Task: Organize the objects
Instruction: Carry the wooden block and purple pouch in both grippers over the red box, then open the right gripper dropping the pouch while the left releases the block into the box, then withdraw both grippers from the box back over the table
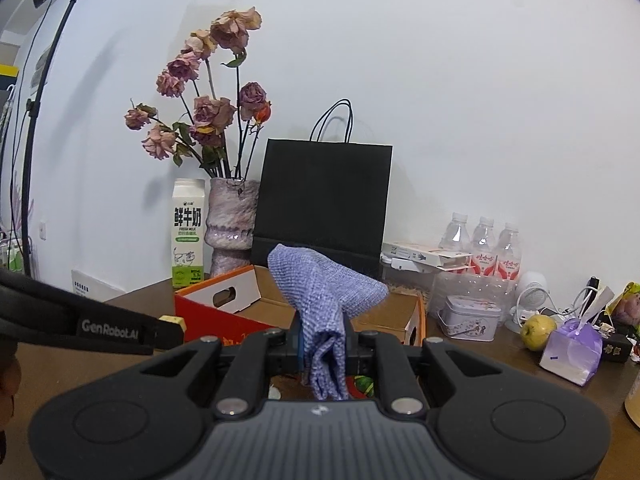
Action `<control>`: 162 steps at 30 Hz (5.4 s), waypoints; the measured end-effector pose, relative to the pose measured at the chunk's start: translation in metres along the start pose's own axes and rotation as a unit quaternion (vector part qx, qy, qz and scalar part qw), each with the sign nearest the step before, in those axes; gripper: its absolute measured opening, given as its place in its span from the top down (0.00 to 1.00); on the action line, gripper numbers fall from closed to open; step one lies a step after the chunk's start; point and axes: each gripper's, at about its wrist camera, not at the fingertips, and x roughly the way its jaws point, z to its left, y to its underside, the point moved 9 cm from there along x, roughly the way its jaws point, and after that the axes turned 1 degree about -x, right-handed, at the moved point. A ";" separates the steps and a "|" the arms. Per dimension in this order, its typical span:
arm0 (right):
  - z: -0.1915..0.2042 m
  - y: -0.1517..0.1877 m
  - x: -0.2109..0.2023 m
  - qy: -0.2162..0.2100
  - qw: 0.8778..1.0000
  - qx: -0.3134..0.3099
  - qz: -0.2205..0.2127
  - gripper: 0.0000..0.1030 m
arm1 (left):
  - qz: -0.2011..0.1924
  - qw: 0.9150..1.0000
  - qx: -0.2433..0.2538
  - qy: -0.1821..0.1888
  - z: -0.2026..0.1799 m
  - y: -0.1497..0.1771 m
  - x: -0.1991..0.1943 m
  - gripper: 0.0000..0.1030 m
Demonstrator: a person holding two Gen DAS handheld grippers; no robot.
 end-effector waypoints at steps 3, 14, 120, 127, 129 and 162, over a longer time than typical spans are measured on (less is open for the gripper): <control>-0.001 -0.002 0.007 0.002 1.000 0.000 0.000 0.87 | -0.001 1.000 -0.003 0.000 0.000 -0.004 0.006 0.78; -0.002 -0.009 0.034 0.001 1.000 0.003 0.001 0.87 | -0.003 1.000 -0.015 0.000 0.002 -0.019 0.032 0.78; -0.043 -0.009 0.133 -0.002 0.995 0.060 0.079 0.00 | -0.017 0.999 -0.024 -0.016 0.020 -0.078 0.132 0.00; -0.046 -0.005 0.111 0.000 0.996 0.053 0.072 0.00 | -0.018 0.999 -0.020 -0.019 0.024 -0.068 0.115 0.00; -0.046 -0.003 0.105 -0.002 0.996 0.053 0.069 0.00 | -0.019 0.999 -0.019 -0.019 0.024 -0.065 0.111 0.00; -0.046 0.047 0.002 0.011 0.998 0.039 0.054 0.00 | -0.054 0.998 0.010 -0.021 0.016 -0.011 0.033 0.00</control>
